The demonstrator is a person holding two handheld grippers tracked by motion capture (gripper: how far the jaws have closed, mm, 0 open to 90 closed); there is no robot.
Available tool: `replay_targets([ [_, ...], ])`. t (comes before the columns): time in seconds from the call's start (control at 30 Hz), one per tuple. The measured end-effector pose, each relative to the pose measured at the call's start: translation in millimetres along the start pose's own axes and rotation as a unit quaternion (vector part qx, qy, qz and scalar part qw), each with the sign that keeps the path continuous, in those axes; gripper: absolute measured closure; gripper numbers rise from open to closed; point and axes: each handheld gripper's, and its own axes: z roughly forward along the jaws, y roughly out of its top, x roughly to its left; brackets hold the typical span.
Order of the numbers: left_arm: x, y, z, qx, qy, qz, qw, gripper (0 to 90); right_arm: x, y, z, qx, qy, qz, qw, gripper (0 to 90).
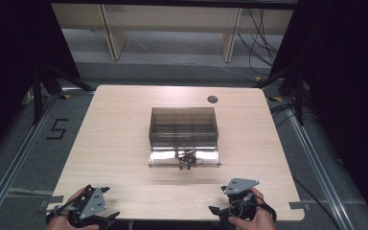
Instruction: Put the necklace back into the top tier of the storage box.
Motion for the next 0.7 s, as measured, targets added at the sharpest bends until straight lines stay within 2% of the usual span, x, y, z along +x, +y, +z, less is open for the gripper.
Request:
replay_targets([
  [0.03, 0.1, 0.1, -0.1, 0.001, -0.001, 0.001, 1.0000, 18.1, -1.1, -1.1, -0.5, 0.003, -0.001, -0.008, 1.0000, 20.9],
  [0.07, 0.0, 0.1, -0.2, 0.001, -0.001, 0.001, 1.0000, 18.1, 0.2, -2.9, 1.1, -0.003, -0.003, -0.002, 1.0000, 20.9],
  [0.13, 0.0, 0.0, -0.1, 0.001, -0.002, 0.001, 1.0000, 18.1, 0.5, -5.7, 2.2, 0.000, -0.005, -0.005, 1.0000, 20.9],
  [0.17, 0.1, 0.1, -0.3, 0.000, -0.004, 0.000, 1.0000, 18.1, 1.2, -5.8, 0.7, 0.011, -0.001, 0.001, 0.9999, 20.9],
  [0.2, 0.0, 0.0, 0.1, 0.000, 0.000, 0.000, 1.0000, 18.1, 2.3, -7.4, 2.4, 0.007, -0.002, 0.004, 1.0000, 20.8],
  [0.23, 0.0, 0.1, -0.6, 0.000, -0.005, 0.000, 1.0000, 18.1, 1.5, -7.1, 1.3, 0.015, 0.001, -0.004, 0.9999, 20.9],
  [0.33, 0.1, 0.0, -0.1, 0.000, 0.000, 0.000, 1.0000, 18.1, 3.1, -9.3, 2.3, 0.005, -0.006, -0.006, 1.0000, 20.8],
  [0.37, 0.1, 0.0, -0.1, 0.001, -0.001, 0.000, 1.0000, 18.1, 4.2, -9.6, 1.6, 0.010, -0.003, 0.001, 0.9999, 20.8],
  [0.47, 0.4, 0.2, -1.0, 0.006, -0.004, 0.006, 1.0000, 18.1, 4.2, -10.9, 0.4, 0.022, -0.004, -0.003, 0.9998, 20.8],
  [0.57, -0.3, 0.1, 0.0, 0.001, 0.000, 0.000, 1.0000, 18.1, 5.1, -12.1, 2.1, 0.013, -0.004, 0.002, 0.9999, 20.8],
  [0.6, -0.2, 0.1, -0.4, 0.001, -0.006, -0.001, 1.0000, 18.1, 5.1, -12.2, 2.2, 0.014, -0.003, 0.003, 0.9999, 20.8],
  [0.7, -0.6, 0.2, -0.1, 0.001, -0.004, -0.001, 1.0000, 18.1, 4.4, -12.2, 2.6, 0.011, -0.006, -0.003, 0.9999, 20.8],
])
